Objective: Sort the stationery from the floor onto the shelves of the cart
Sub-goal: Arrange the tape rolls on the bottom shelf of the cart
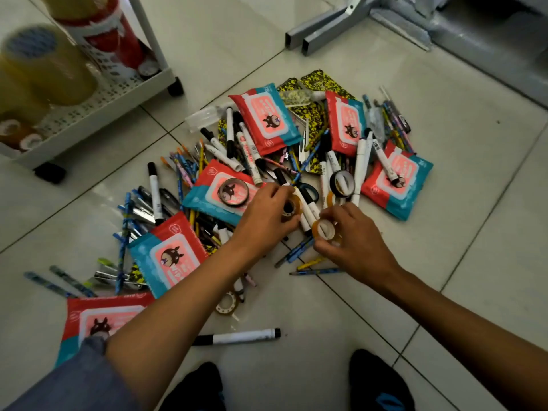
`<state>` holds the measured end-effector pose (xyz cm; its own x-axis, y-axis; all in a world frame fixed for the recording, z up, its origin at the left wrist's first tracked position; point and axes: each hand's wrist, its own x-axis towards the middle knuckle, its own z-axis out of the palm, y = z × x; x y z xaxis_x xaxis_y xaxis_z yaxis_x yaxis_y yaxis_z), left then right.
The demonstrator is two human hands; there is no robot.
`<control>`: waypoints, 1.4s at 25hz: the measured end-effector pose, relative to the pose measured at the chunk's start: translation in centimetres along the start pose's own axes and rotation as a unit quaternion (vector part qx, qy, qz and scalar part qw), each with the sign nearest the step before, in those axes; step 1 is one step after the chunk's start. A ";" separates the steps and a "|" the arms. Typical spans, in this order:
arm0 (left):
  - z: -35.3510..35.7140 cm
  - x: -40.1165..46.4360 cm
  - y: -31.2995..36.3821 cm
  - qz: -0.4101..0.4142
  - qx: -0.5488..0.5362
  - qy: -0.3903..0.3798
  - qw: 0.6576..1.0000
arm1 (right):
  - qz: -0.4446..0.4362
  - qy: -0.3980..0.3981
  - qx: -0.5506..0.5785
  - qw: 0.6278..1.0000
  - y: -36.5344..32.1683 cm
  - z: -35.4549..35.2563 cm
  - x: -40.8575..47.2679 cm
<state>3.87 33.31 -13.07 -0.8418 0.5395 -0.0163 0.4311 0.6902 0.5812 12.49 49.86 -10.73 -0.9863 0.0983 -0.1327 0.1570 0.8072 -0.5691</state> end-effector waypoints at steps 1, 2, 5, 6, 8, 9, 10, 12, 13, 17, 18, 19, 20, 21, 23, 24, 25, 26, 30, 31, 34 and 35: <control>0.3 0.0 -0.1 0.006 0.011 0.003 1.000 | 0.012 0.011 0.003 1.000 0.5 -0.4 0.0; 0.5 -0.1 -0.1 0.011 0.023 0.003 1.000 | 0.023 0.021 0.005 1.000 1.1 -0.8 0.0; 0.9 -0.5 0.1 0.007 0.059 -0.021 0.998 | 0.046 0.047 0.020 0.998 2.7 -1.5 0.2; 1.0 -0.4 0.2 0.004 0.069 -0.022 0.997 | 0.051 0.051 0.027 0.997 3.1 -1.6 0.2; 1.0 -0.2 0.2 0.003 0.075 -0.019 0.997 | 0.062 0.042 0.041 0.996 3.8 -1.7 0.3; 1.0 -0.1 0.2 0.005 0.073 -0.019 0.997 | 0.067 0.029 0.043 0.996 4.0 -1.6 0.4; 0.9 -0.1 0.1 0.007 0.070 -0.020 0.997 | 0.072 0.013 0.041 0.996 4.1 -1.5 0.4; 0.9 -0.1 0.1 0.010 0.067 -0.022 0.997 | 0.081 -0.021 0.032 0.996 4.1 -1.1 0.6; 0.8 -0.1 0.2 0.011 0.066 -0.020 0.998 | 0.085 -0.037 0.028 0.995 4.1 -0.9 0.7; 0.5 -0.5 0.7 0.018 0.055 0.001 0.998 | 0.086 -0.058 0.010 0.995 4.2 -0.3 1.3; 0.4 -0.6 0.9 0.016 0.046 0.004 0.999 | 0.087 -0.060 0.005 0.994 4.3 -0.3 1.4; 0.4 -0.7 1.0 0.016 0.036 0.007 0.999 | 0.088 -0.063 0.000 0.994 4.3 -0.3 1.4; 0.3 -0.8 1.0 0.014 0.025 0.009 1.000 | 0.087 -0.060 0.000 0.994 4.2 -0.4 1.5; 0.2 -0.8 1.0 0.011 0.016 0.012 1.000 | 0.085 -0.047 0.005 0.995 4.1 -0.5 1.7; 0.1 -0.9 0.9 0.004 0.002 0.018 1.000 | 0.078 -0.005 0.021 0.997 3.9 -0.7 2.2; 0.0 -0.9 0.9 -0.001 -0.005 0.022 1.000 | 0.075 0.012 0.020 0.997 3.8 -0.9 2.6; -0.1 -0.9 0.9 -0.008 -0.011 0.027 1.000 | 0.072 0.025 0.013 0.997 3.7 -1.0 3.0; -0.2 -0.9 0.8 -0.016 -0.018 0.032 0.999 | 0.070 0.035 0.008 0.997 3.5 -1.1 3.4; -0.5 -1.0 0.5 -0.038 -0.041 0.044 0.997 | 0.047 0.056 -0.028 0.997 3.3 -0.8 4.5; -0.5 -1.1 0.4 -0.040 -0.043 0.044 0.997 | 0.039 0.051 -0.049 0.997 3.3 -0.6 4.7; -0.7 -1.2 0.1 -0.044 -0.045 0.046 0.997 | 0.021 0.035 -0.115 0.993 3.4 0.1 5.0; -0.8 -1.3 0.0 -0.045 -0.047 0.048 0.997 | 0.018 0.030 -0.128 0.991 3.4 0.2 5.0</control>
<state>4.70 32.21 -12.40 -0.9050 0.4255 0.0025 0.3233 0.6838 0.6541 8.08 52.98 -13.48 -0.9828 0.1572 -0.0968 0.1811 0.9232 -0.3390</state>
